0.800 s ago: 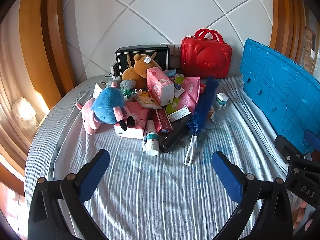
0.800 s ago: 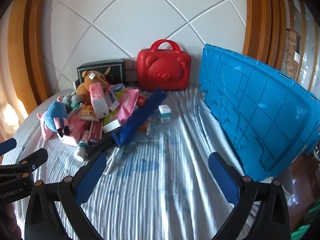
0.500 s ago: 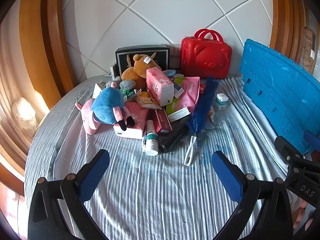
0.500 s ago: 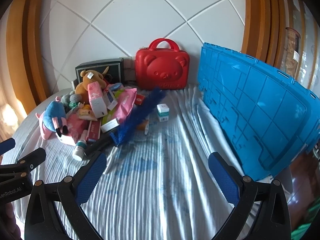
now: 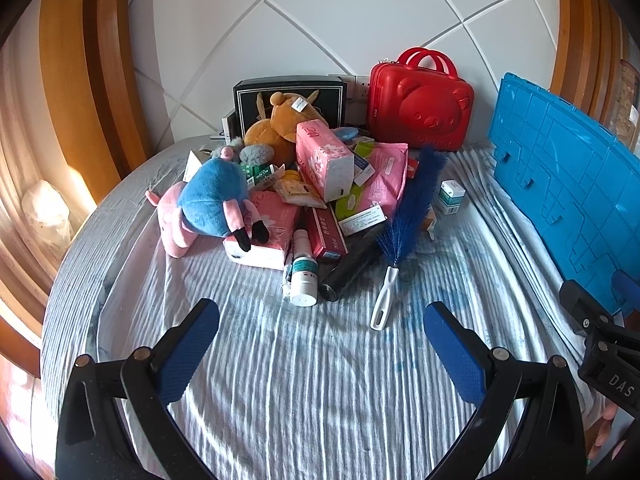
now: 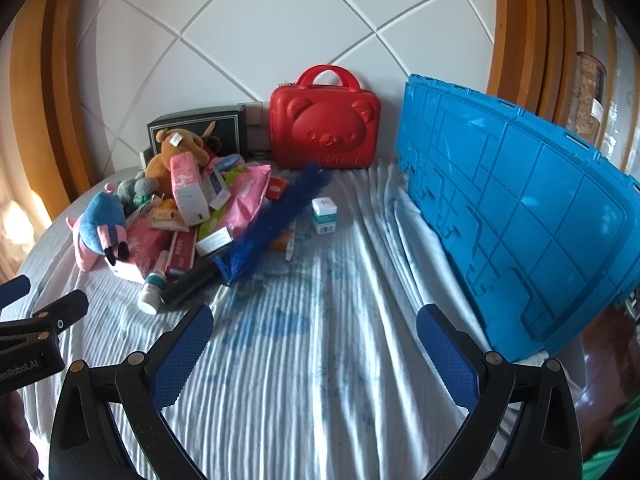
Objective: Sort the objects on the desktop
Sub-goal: 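Move both tools toward the pile of objects on the bed, then grasp the white medicine bottle with the left tool while the right tool grasps the blue duster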
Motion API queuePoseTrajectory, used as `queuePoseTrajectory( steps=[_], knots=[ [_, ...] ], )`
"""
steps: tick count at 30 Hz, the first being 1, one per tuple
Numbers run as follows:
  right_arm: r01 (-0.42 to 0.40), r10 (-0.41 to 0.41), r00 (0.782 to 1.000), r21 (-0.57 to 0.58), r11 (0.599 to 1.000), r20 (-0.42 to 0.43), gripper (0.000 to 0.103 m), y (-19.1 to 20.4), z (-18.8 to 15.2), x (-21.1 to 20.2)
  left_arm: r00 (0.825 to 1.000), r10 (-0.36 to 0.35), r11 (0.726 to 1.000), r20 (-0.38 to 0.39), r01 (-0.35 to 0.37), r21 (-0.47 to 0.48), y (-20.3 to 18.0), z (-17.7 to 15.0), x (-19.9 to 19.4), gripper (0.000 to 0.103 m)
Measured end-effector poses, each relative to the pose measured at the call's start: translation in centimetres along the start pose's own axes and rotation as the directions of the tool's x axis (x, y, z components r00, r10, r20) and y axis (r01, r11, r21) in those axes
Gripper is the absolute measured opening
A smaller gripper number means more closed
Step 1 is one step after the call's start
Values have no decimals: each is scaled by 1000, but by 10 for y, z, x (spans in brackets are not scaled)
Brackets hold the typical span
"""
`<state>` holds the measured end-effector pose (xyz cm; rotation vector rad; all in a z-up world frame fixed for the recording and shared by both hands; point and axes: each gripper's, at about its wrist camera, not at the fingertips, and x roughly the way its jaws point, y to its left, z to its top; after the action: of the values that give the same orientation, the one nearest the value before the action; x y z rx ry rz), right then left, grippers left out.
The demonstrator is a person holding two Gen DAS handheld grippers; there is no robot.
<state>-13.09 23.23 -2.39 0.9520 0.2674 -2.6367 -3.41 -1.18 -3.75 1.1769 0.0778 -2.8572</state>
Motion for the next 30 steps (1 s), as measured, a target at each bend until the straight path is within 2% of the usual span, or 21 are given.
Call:
queuePoseTrajectory(
  steps=[3, 8, 14, 15, 16, 17, 19, 22, 25, 27, 29, 30],
  knots=[
    [-1, 1, 1000, 2, 1000, -16, 103, -7, 3, 10, 1000, 25, 999, -14, -26, -24, 6, 5, 13, 103],
    [9, -8, 998, 11, 1000, -66, 103, -26, 8, 37, 994, 68, 993, -91, -77, -90, 30, 7, 47, 103],
    [13, -9, 985, 20, 1000, -174, 103, -45, 11, 89, 976, 108, 989, -190, -126, -82, 44, 5, 97, 102],
    [8, -4, 982, 22, 1000, -187, 103, -46, 11, 97, 974, 108, 989, -200, -126, -79, 44, 6, 106, 100],
    [-1, 5, 979, 20, 1000, -203, 103, -44, 12, 107, 970, 106, 989, -217, -125, -77, 43, 7, 117, 94],
    [-12, 16, 976, 17, 1000, -217, 103, -42, 14, 115, 965, 99, 989, -242, -121, -80, 44, 7, 128, 82],
    [-40, 40, 969, 5, 999, -243, 103, -34, 16, 131, 953, 69, 990, -294, -101, -94, 45, 8, 149, 74],
    [-94, 90, 953, -2, 996, -289, 103, -15, 18, 154, 942, 65, 991, -330, -99, -88, 45, 8, 172, 74],
    [-147, 136, 934, -10, 989, -330, 103, 8, 20, 178, 938, 51, 994, -344, -80, -70, 40, 9, 189, 74],
    [-176, 160, 921, -14, 984, -355, 95, 24, 22, 193, 933, 55, 995, -354, -80, -56, 37, 9, 200, 68],
    [-199, 179, 909, -16, 980, -376, 68, 39, 26, 206, 928, 52, 996, -370, -73, -42, 35, 8, 208, 59],
    [-208, 186, 905, -15, 978, -382, 65, 44, 28, 211, 922, 44, 998, -385, -62, -33, 33, 7, 212, 59]
  ],
)
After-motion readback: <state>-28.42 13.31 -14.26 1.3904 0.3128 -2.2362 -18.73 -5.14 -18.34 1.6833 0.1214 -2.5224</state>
